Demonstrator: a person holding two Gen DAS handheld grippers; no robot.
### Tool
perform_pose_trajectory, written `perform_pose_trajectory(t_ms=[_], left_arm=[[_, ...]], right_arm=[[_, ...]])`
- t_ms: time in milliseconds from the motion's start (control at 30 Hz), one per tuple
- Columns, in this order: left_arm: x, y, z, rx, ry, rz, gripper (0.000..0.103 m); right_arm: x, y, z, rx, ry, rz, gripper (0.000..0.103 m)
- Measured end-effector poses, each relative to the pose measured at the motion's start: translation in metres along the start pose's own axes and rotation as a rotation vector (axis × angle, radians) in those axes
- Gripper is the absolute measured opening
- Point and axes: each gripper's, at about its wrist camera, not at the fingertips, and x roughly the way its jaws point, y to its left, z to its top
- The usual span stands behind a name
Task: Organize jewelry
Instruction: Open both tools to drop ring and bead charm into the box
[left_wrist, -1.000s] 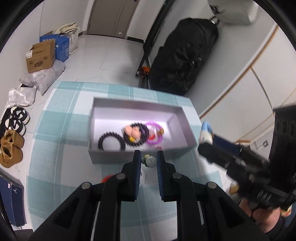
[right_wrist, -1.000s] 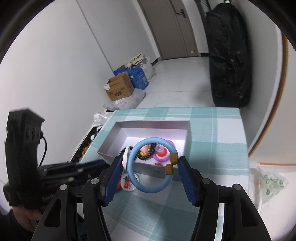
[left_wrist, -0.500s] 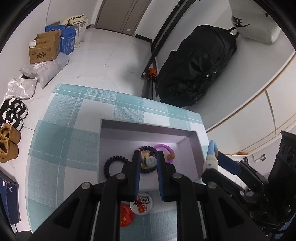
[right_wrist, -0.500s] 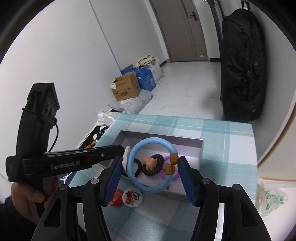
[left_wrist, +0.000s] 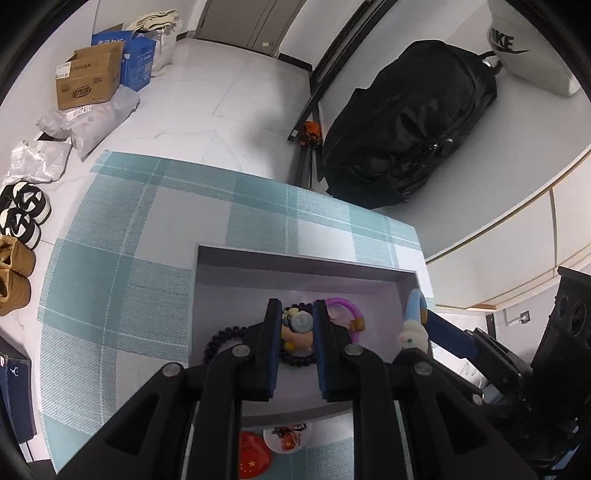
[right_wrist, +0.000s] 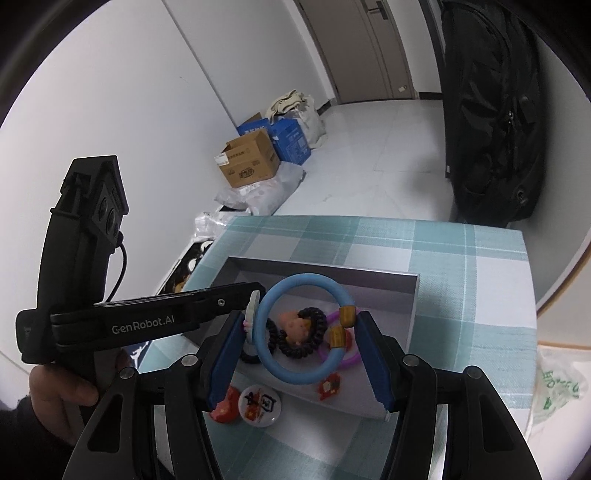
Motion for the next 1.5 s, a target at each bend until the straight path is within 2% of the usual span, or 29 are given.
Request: perform_pose_trajectory(t_ms=[133,367,433,467,500,600,733,833,1100,1233,1400,1500], left_arm=[[0.003,0.005,0.001,-0.031,0.009,-0.021,0.012],[-0.003,0.004,0.006,-0.059,-0.025,-0.07,0.013],[-0.007,0.006,0.009,-0.075,-0.031,-0.08,0.025],[-0.007,0.007,0.01,-0.09,-0.028,-0.089,0.041],[-0.008,0.009,0.01,-0.107,-0.036,-0.113,0.052],[-0.009,0.009,0.011,-0.124,-0.05,-0.138,0.065],[-0.008,0.009,0.009,-0.136,-0.029,-0.169,0.066],[-0.009,0.005,0.006,-0.121,-0.016,-0.161,0.066],[-0.031,-0.002,-0.002,-0.065,-0.072,-0.141,0.066],[-0.041,-0.002,-0.012,-0.041,-0.096,-0.109,0.066],[-0.051,-0.001,-0.028,0.001,-0.123,-0.046,0.066],[-0.056,0.0,-0.039,0.021,-0.134,0.026,0.066]], right_arm=[[0.003,-0.007,-0.001,0.035,0.017,0.002,0.06],[0.002,-0.004,-0.002,0.025,0.008,0.01,0.061],[0.002,-0.003,-0.003,0.029,0.011,0.023,0.068],[0.0,-0.002,-0.003,0.035,0.006,0.032,0.071],[-0.002,-0.002,-0.003,0.036,0.0,0.045,0.071],[-0.009,-0.002,-0.002,0.031,-0.023,0.039,0.075],[-0.019,-0.002,-0.001,0.039,-0.056,0.025,0.082],[-0.021,-0.003,0.0,0.046,-0.066,0.018,0.085],[-0.031,0.002,-0.004,0.031,-0.095,-0.003,0.089],[-0.037,0.005,-0.009,0.024,-0.111,-0.007,0.096],[-0.043,0.012,-0.018,0.0,-0.123,-0.014,0.099],[-0.046,0.014,-0.024,-0.001,-0.128,-0.021,0.1]])
